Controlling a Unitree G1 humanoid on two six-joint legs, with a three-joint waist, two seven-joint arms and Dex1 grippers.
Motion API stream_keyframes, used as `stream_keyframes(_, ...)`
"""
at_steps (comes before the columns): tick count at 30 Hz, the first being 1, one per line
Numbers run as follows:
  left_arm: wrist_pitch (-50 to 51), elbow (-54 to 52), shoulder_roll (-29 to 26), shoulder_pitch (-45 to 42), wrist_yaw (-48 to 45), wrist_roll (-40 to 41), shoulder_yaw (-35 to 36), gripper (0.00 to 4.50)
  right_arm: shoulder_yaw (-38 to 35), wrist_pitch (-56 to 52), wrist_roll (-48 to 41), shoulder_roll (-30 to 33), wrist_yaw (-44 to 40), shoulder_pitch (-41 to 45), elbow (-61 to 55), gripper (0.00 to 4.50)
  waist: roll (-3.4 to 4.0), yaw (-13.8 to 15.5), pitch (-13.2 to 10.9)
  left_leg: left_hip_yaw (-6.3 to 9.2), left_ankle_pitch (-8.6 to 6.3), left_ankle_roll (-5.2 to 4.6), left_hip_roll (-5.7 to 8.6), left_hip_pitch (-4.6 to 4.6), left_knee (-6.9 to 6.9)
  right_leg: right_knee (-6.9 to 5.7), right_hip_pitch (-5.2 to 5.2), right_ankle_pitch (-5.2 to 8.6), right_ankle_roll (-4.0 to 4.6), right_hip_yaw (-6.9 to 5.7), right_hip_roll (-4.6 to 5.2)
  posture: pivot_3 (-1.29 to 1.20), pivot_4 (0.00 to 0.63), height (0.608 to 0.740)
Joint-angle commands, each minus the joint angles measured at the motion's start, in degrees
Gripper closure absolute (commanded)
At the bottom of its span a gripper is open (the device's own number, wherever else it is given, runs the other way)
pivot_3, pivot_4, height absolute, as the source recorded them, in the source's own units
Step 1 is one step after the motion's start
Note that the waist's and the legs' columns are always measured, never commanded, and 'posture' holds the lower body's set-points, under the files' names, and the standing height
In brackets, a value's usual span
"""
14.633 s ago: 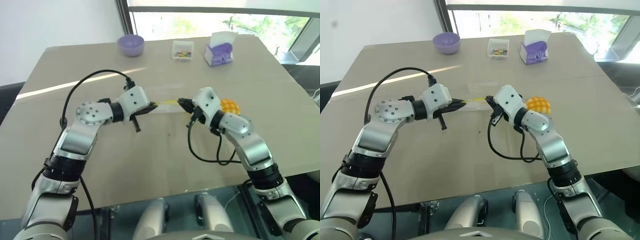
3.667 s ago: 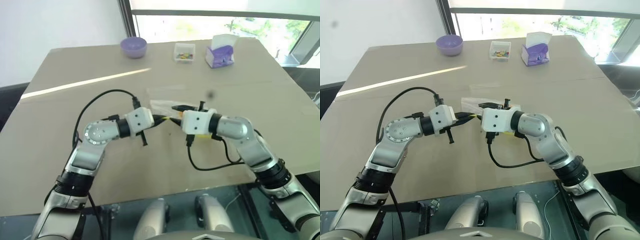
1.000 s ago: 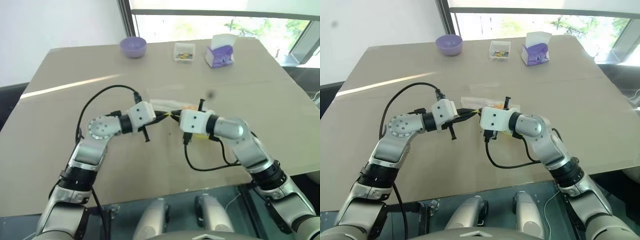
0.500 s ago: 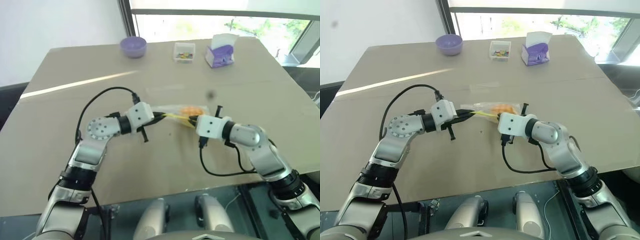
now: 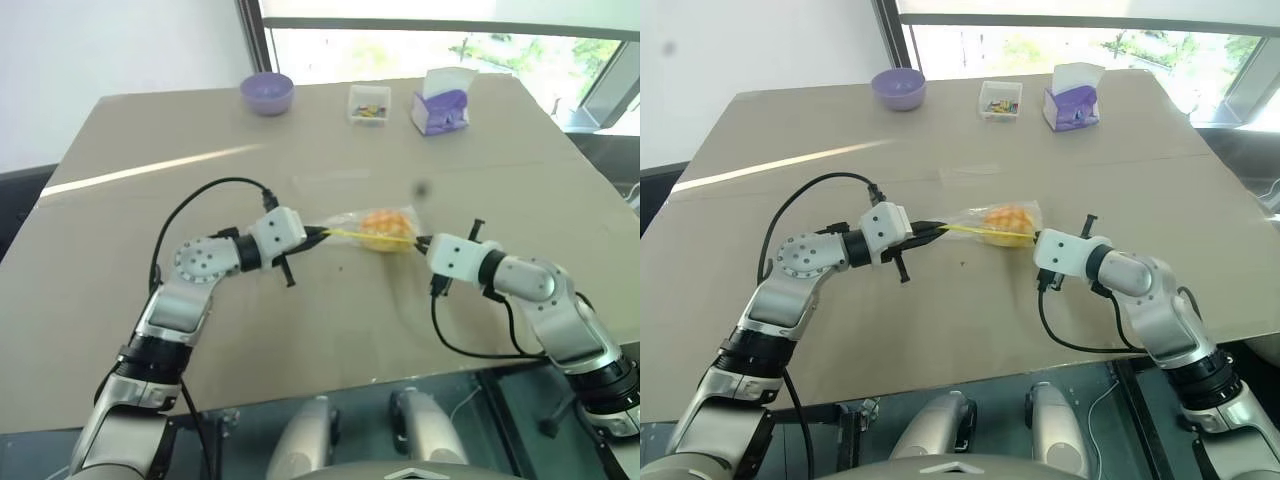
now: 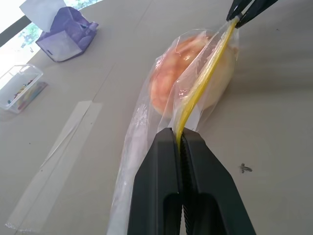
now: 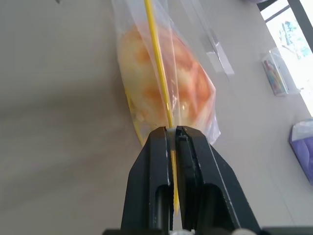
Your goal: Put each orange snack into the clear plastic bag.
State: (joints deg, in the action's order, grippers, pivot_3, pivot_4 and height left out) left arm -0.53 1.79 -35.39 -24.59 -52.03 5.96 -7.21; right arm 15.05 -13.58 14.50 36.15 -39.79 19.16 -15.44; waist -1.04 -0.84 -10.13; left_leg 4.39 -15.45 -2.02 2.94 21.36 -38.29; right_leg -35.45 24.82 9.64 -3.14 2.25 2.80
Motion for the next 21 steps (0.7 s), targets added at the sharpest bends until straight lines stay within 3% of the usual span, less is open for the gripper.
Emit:
stream_keyframes(1,-0.1,-1.8,-1.6,0.3,1.6,0.7,3.9,4.5,-3.5,-0.6,0.4,1.8,0.9,-0.5,0.9,4.34,0.0,0.0,0.0,0.0,0.0,0.0,0.0,0.0,0.0,0.0,0.0,0.0,0.0,0.0,0.0,0.0,0.15,0.74)
stream_keyframes(17,2.2,-6.3,-0.8,2.8,3.1,1.4,3.6,4.5,-5.4,1.1,-3.3,2.7,-0.2,-1.6,0.9,4.34,0.0,0.1,0.0,0.03,0.0,0.0,0.0,0.07,-0.01,0.05,0.02,0.0,0.0,-0.04,0.01,0.0,0.15,0.74)
stream_keyframes(18,2.4,-6.3,-0.8,2.8,3.2,1.4,3.6,4.5,-5.8,0.9,-4.4,2.6,-0.7,-2.0,0.5,3.71,-0.01,0.1,0.0,0.04,0.0,0.0,0.0,0.1,-0.01,0.05,0.04,0.0,0.0,-0.05,0.01,0.0,0.15,0.74)
stream_keyframes(21,2.7,-6.5,-0.8,2.7,3.3,1.4,3.6,4.5,-5.9,0.5,-5.4,2.8,-1.7,-3.2,-0.6,2.48,0.0,0.1,0.0,0.09,0.0,0.0,0.01,0.29,-0.04,0.06,0.19,-0.01,0.0,-0.1,0.02,0.0,0.15,0.74)
